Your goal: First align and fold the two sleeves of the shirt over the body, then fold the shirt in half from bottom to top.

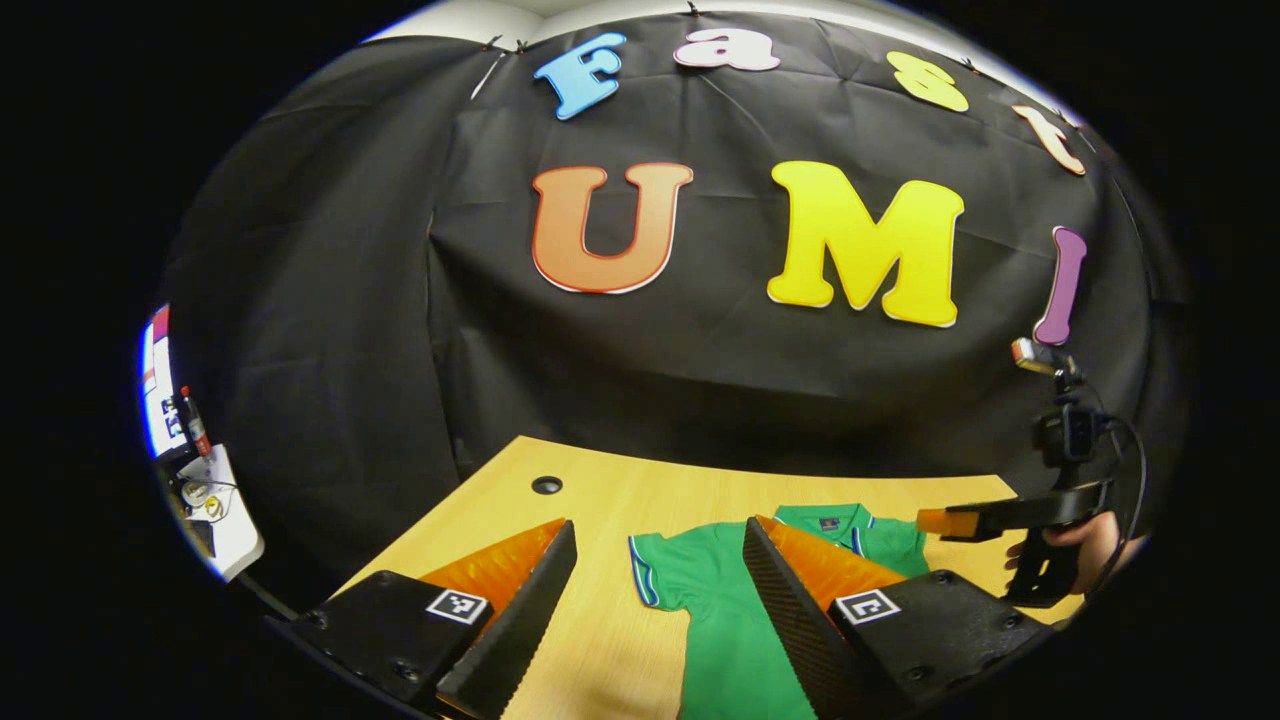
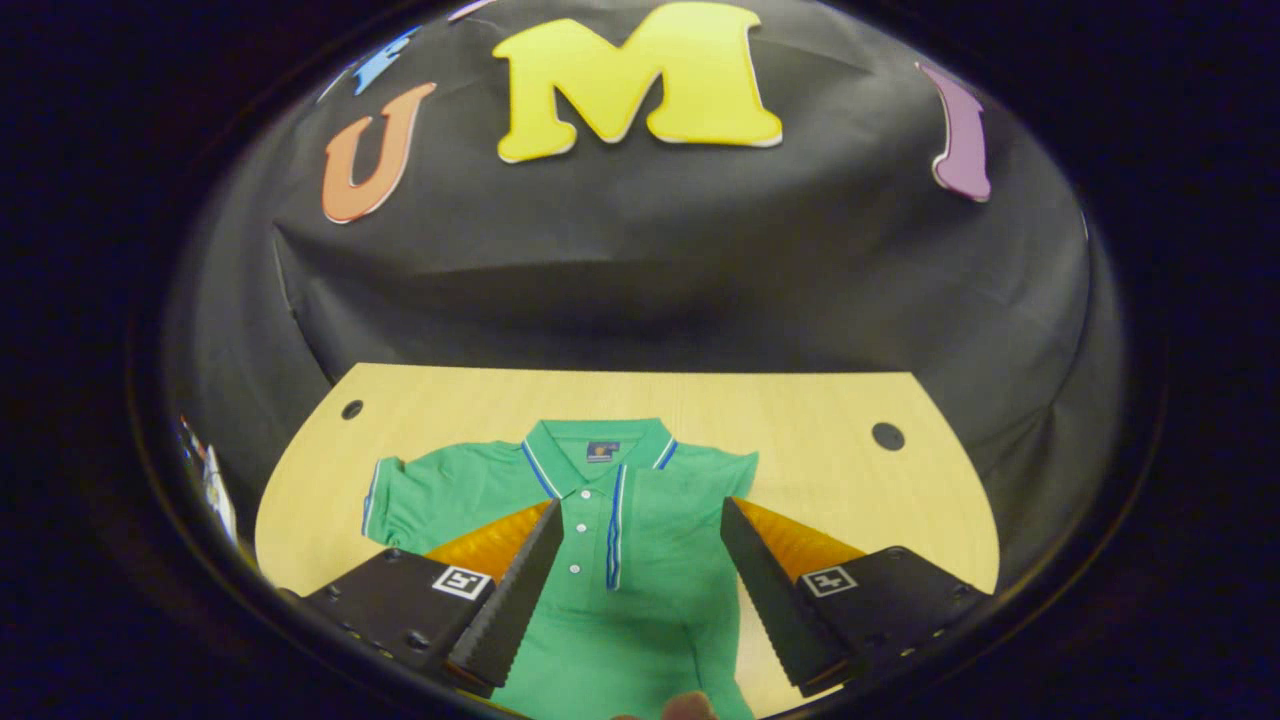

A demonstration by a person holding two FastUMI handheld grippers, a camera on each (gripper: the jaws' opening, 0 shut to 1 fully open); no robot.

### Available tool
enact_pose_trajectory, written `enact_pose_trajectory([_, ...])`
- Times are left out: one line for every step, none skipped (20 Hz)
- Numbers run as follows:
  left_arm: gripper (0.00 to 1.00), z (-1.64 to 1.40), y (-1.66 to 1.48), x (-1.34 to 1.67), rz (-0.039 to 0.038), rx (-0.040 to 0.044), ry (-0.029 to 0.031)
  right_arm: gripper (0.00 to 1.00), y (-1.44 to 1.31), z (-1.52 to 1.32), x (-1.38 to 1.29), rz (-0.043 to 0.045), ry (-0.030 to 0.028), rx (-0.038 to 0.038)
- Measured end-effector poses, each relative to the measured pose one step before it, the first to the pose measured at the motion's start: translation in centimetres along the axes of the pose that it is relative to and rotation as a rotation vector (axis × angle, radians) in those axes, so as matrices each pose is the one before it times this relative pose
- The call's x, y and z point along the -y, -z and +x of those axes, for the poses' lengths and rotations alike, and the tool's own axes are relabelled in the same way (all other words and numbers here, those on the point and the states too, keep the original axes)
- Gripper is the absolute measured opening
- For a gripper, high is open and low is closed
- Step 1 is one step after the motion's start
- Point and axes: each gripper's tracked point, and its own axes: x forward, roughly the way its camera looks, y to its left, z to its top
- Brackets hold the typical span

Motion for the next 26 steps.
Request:
enact_pose_trajectory([1.00, 1.052, 0.757, -0.364, -0.00526, -0.01854, 0.01444, 0.96, -0.328, -1.749, 0.121, -0.02561, 0.00491, 0.02742])
enact_pose_trajectory([1.00, 1.197, 0.826, -0.385, -0.01106, -0.02354, 0.01437, 0.96, -0.424, -1.751, 0.096, -0.02781, 0.00337, 0.02764])
enact_pose_trajectory([1.00, 1.302, 1.238, -0.589, -0.01528, -0.04219, 0.00589, 0.96, -0.277, -1.857, 0.165, -0.03131, 0.00538, 0.02631])
enact_pose_trajectory([1.00, 1.246, 1.091, -0.629, -0.01348, -0.03755, 0.00148, 0.96, -0.353, -1.825, 0.236, -0.02991, 0.00748, 0.02436])
enact_pose_trajectory([1.00, 1.110, 0.996, -0.369, -0.01137, -0.03582, 0.00503, 0.96, -0.205, -1.726, 0.366, -0.02150, 0.01003, 0.01959])
enact_pose_trajectory([1.00, 1.224, 1.009, -0.275, -0.01212, -0.03726, 0.01301, 0.95, -0.209, -1.592, 0.375, -0.01338, 0.01095, 0.01636])
enact_pose_trajectory([1.00, 1.144, 0.938, 0.053, -0.01895, -0.03532, 0.01789, 0.97, -0.166, -1.476, 0.224, -0.00367, 0.00849, 0.01089])
enact_pose_trajectory([1.00, 1.347, 0.965, 0.355, -0.02553, -0.03084, 0.02304, 0.96, -0.045, -1.356, 0.159, 0.00589, 0.00463, 0.00723])
enact_pose_trajectory([1.00, 1.254, 0.903, 0.213, -0.03045, -0.03103, 0.02250, 0.95, 0.360, -0.975, -0.150, 0.02685, -0.00634, -0.00283])
enact_pose_trajectory([1.00, 1.261, 0.918, -0.205, -0.02663, -0.03633, 0.00693, 0.97, 0.676, -0.694, -0.141, 0.02188, -0.00571, -0.01171])
enact_pose_trajectory([1.00, 1.130, 0.643, -0.332, -0.02307, -0.03333, -0.00142, 0.97, 0.963, -0.342, 0.585, 0.00611, 0.01395, -0.01798])
enact_pose_trajectory([1.00, 1.081, 0.390, -0.280, -0.02440, -0.02463, 0.00381, 0.96, 0.754, -0.396, 0.342, -0.00289, 0.00950, -0.01436])
enact_pose_trajectory([1.00, 0.888, 0.176, -0.078, -0.02382, -0.02182, 0.00872, 0.96, 0.621, -0.409, -0.057, -0.00325, 0.00318, -0.01108])
enact_pose_trajectory([1.00, 0.995, 0.202, -0.105, -0.02158, -0.02324, 0.00351, 0.95, 0.531, -0.393, 0.055, -0.00728, 0.00709, -0.00706])
enact_pose_trajectory([1.00, 0.976, 0.266, -0.204, -0.01496, -0.02748, -0.00349, 0.96, 0.473, -0.366, 0.027, -0.00456, 0.00424, -0.00740])
enact_pose_trajectory([1.00, 0.981, 0.242, -0.305, -0.01060, -0.02486, -0.00939, 0.95, 0.440, -0.242, -0.069, -0.00169, 0.00083, -0.00671])
enact_pose_trajectory([1.00, 0.806, 0.156, -0.323, -0.00920, -0.02181, -0.00970, 0.94, 0.452, -0.100, -0.177, 0.00135, -0.00004, -0.00796])
enact_pose_trajectory([1.00, 0.608, 0.138, -0.318, -0.00897, -0.02322, -0.00949, 0.96, 0.347, -0.071, -0.135, 0.00245, 0.00094, -0.00632])
enact_pose_trajectory([1.00, 0.422, 0.133, -0.299, -0.00684, -0.02344, -0.01076, 0.96, 0.353, -0.090, -0.052, 0.00350, 0.00009, -0.00736])
enact_pose_trajectory([1.00, 0.467, 0.196, -0.364, -0.00512, -0.02902, -0.01560, 0.96, 0.284, -0.020, -0.031, 0.00331, 0.00182, -0.00777])
enact_pose_trajectory([1.00, 0.081, -0.447, 0.052, 0.01348, 0.00925, -0.01029, 0.96, 0.310, 0.147, -0.067, 0.00567, -0.00055, -0.00440])
enact_pose_trajectory([1.00, 0.384, -0.094, 0.088, 0.01714, -0.01042, -0.00756, 0.96, 0.126, 0.116, -0.067, 0.00482, 0.00104, -0.00498])
enact_pose_trajectory([1.00, 0.112, 0.063, -0.043, 0.01678, -0.01695, -0.02492, 0.96, 0.171, 0.040, 0.114, 0.00589, 0.00313, -0.00585])
enact_pose_trajectory([1.00, 0.161, 0.085, 0.011, 0.02667, -0.01516, -0.02722, 0.96, 0.123, 0.149, 0.042, 0.00960, 0.00114, -0.00252])
enact_pose_trajectory([1.00, 0.091, 0.153, 0.090, 0.03116, -0.02056, -0.02551, 0.96, -0.022, -0.047, -0.038, 0.00923, 0.00132, -0.00005])
enact_pose_trajectory([1.00, 0.237, 0.126, -0.111, 0.02864, -0.01597, -0.02678, 0.96, -0.019, 0.078, 0.082, 0.00698, 0.00237, -0.00121])
